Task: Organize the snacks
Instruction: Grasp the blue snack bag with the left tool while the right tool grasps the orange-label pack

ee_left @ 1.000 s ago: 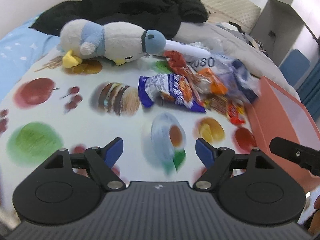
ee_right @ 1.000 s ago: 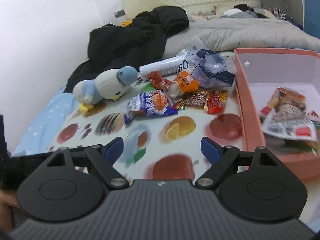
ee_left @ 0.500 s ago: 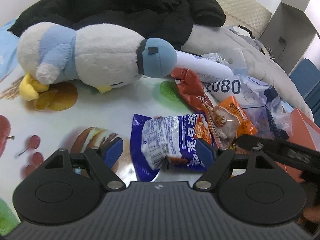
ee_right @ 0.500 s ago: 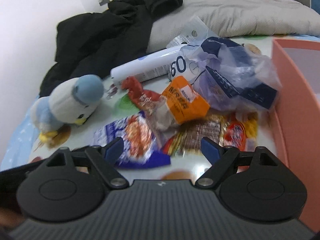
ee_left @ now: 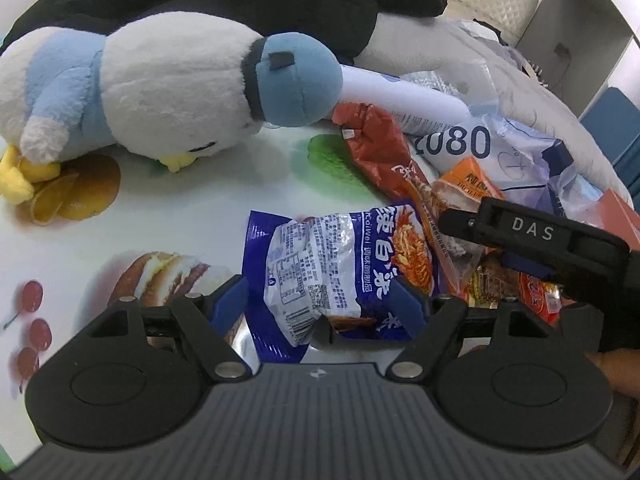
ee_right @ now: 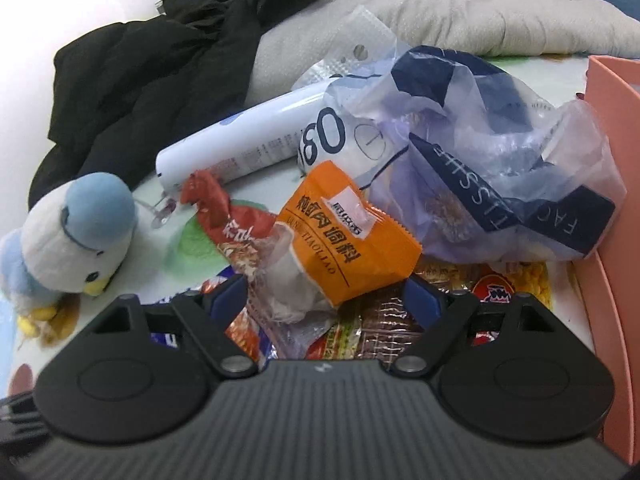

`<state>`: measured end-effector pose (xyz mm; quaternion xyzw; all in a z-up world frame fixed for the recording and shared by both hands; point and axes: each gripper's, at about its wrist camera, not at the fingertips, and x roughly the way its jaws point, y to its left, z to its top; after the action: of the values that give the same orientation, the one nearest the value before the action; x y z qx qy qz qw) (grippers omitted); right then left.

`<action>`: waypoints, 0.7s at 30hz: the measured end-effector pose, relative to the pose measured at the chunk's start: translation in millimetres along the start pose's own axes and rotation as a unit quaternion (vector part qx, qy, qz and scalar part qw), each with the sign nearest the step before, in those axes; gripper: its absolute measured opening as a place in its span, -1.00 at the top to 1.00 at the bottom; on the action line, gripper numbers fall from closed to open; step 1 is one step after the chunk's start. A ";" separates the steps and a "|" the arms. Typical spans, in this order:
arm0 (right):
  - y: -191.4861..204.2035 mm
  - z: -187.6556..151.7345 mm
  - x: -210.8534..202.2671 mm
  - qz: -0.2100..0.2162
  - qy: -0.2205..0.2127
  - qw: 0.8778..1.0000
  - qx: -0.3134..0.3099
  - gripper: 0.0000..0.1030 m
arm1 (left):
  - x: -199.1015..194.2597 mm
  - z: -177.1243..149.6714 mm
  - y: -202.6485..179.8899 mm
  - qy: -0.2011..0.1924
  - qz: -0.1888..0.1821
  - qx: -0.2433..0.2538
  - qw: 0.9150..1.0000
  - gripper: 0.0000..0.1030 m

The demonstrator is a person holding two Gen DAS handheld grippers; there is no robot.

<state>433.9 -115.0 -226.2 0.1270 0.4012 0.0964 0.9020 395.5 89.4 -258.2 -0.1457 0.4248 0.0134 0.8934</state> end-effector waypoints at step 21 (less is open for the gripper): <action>18.9 2.3 -7.5 -0.013 0.008 0.999 -0.030 0.09 | -4.7 7.4 3.6 0.020 -0.011 -0.012 1.000 -0.05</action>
<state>429.3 -99.5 -213.7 0.0936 0.4068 0.0973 0.9035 397.6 95.4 -251.0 -0.1611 0.4408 0.0061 0.8830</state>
